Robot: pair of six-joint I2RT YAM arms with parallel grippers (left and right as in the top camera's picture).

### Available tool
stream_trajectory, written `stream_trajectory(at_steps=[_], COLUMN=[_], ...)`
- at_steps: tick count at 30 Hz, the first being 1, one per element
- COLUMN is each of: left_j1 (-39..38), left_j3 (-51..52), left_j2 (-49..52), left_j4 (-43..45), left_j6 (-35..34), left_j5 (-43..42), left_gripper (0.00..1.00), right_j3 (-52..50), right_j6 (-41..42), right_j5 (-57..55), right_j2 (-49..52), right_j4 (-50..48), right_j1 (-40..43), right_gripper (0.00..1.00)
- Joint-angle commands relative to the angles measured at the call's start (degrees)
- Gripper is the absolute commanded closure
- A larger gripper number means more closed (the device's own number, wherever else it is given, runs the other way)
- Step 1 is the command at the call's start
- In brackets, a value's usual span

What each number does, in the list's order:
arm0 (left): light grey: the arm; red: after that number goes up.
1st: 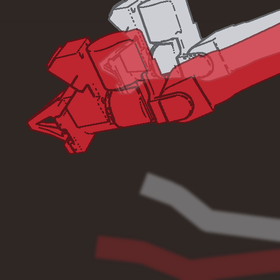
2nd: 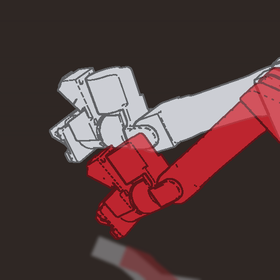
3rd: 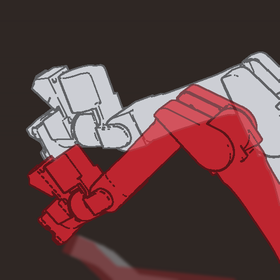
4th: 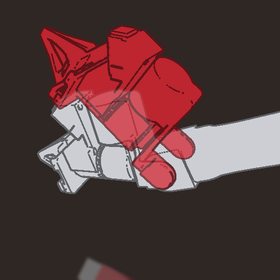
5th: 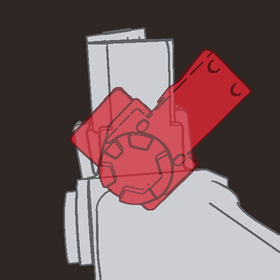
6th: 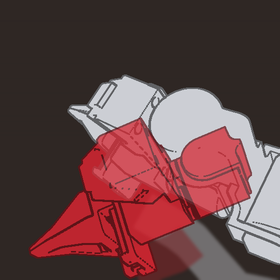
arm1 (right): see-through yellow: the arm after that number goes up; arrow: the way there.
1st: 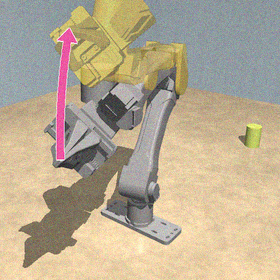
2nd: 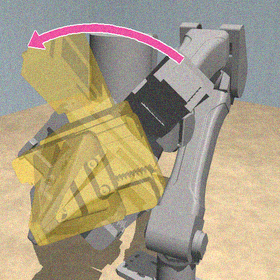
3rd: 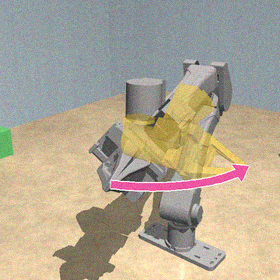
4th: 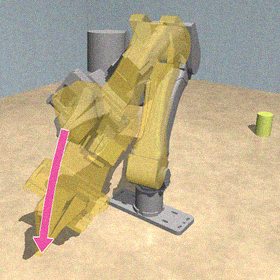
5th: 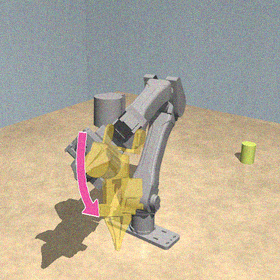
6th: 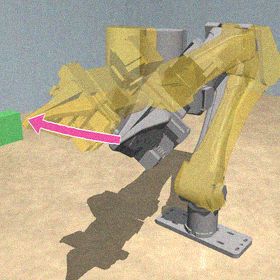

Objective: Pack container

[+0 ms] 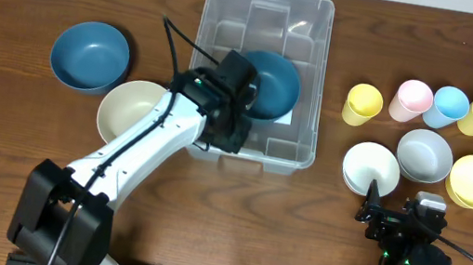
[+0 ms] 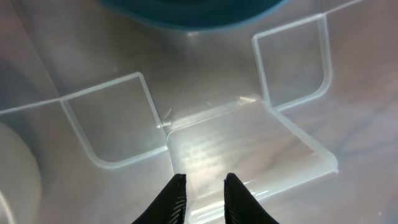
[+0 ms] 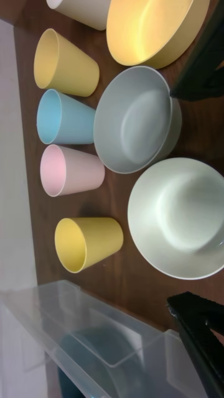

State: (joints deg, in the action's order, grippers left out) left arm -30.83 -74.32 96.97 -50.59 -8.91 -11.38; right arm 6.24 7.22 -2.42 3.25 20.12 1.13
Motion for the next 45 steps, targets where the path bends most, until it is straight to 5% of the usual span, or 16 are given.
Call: stream_trajectory(at_steps=[1,15,23,36,45], left_j1=[-2.62,-10.23,-10.38,-13.92,-17.53], left_j3=[0.35,0.35,0.33,0.33,0.33], left_j2=[-0.52,-0.55,-0.52,-0.52,-0.52], left_j4=[-2.56,-7.87,6.14,9.68,5.09], left_j6=[-3.28,-7.96,-6.82,-6.19,-5.73], left_j5=[0.50,0.50,0.24,-15.50,-16.55], left_gripper=[0.78,0.78,0.66,0.66,0.67], right_j3=[-0.15,-0.15,-0.17,-0.15,-0.15], right_j6=[0.66,0.66,0.66,0.66,0.66], right_j5=[-0.37,-0.37,-0.37,-0.37,-0.37], right_j2=[-0.35,-0.35,-0.35,-0.35,-0.35], right_j4=[0.04,0.04,0.02,0.04,0.04], right_j1=[0.52,0.52,0.52,0.52,0.52], right_gripper=[0.01,0.01,0.01,0.01,0.01])
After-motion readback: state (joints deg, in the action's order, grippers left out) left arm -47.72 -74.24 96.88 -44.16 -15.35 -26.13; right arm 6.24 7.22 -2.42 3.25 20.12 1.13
